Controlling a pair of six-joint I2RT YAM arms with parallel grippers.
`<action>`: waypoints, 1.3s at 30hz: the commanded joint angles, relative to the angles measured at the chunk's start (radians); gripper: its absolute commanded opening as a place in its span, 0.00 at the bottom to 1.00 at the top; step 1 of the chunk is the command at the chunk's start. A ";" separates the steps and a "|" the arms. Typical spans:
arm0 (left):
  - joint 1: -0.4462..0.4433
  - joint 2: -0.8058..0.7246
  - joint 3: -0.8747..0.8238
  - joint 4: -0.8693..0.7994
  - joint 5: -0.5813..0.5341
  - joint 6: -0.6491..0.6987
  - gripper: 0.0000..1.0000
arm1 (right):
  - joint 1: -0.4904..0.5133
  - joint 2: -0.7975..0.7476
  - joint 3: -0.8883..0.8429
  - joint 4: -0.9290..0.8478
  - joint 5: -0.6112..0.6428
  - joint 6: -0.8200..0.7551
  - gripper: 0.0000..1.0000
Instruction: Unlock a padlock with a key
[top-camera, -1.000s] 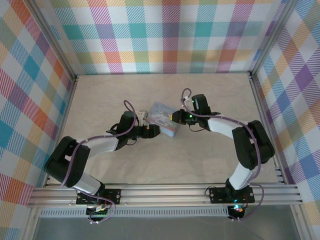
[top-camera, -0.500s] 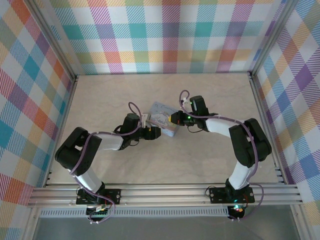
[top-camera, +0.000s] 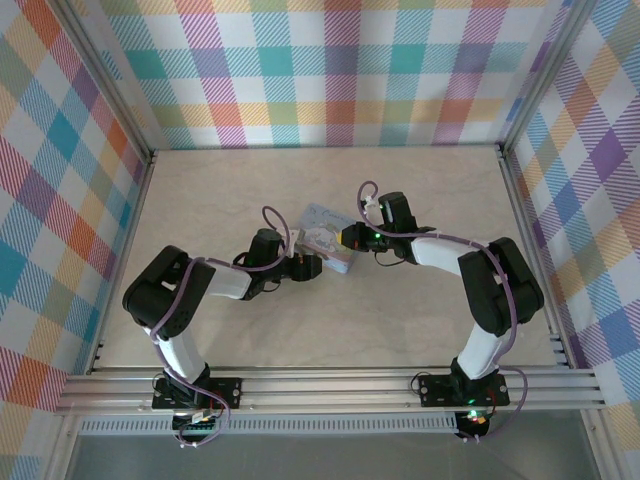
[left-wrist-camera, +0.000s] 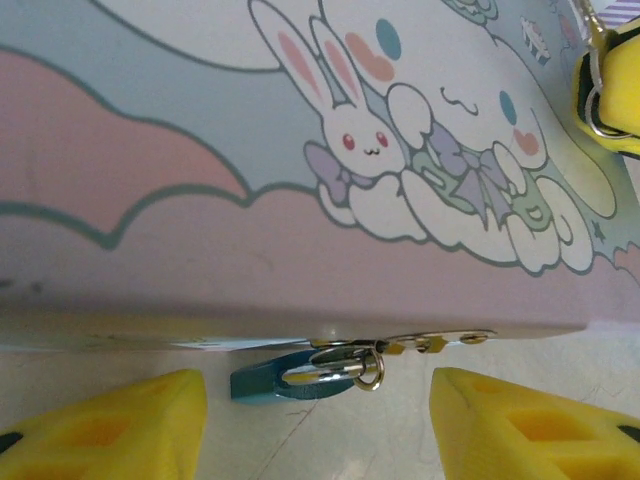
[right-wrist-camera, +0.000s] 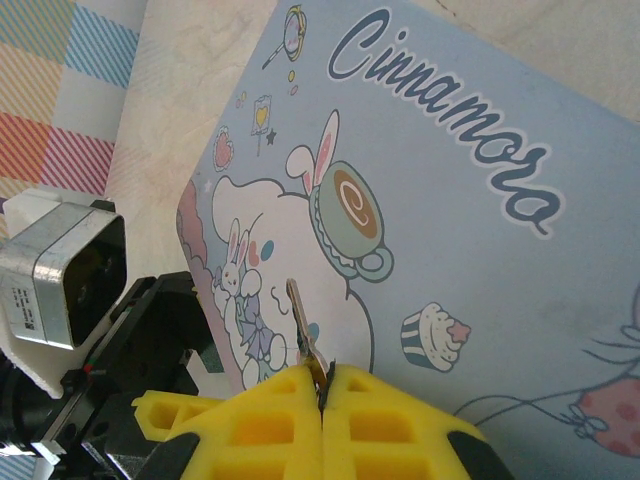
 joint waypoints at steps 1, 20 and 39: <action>-0.014 0.024 0.024 0.021 0.008 0.047 0.60 | 0.013 -0.001 -0.029 -0.054 0.014 -0.031 0.00; -0.071 0.021 0.075 -0.040 -0.021 0.036 0.50 | 0.019 -0.002 -0.029 -0.047 0.018 -0.028 0.00; -0.082 0.047 0.109 -0.049 -0.052 -0.021 0.36 | 0.025 0.002 -0.026 -0.046 0.016 -0.028 0.00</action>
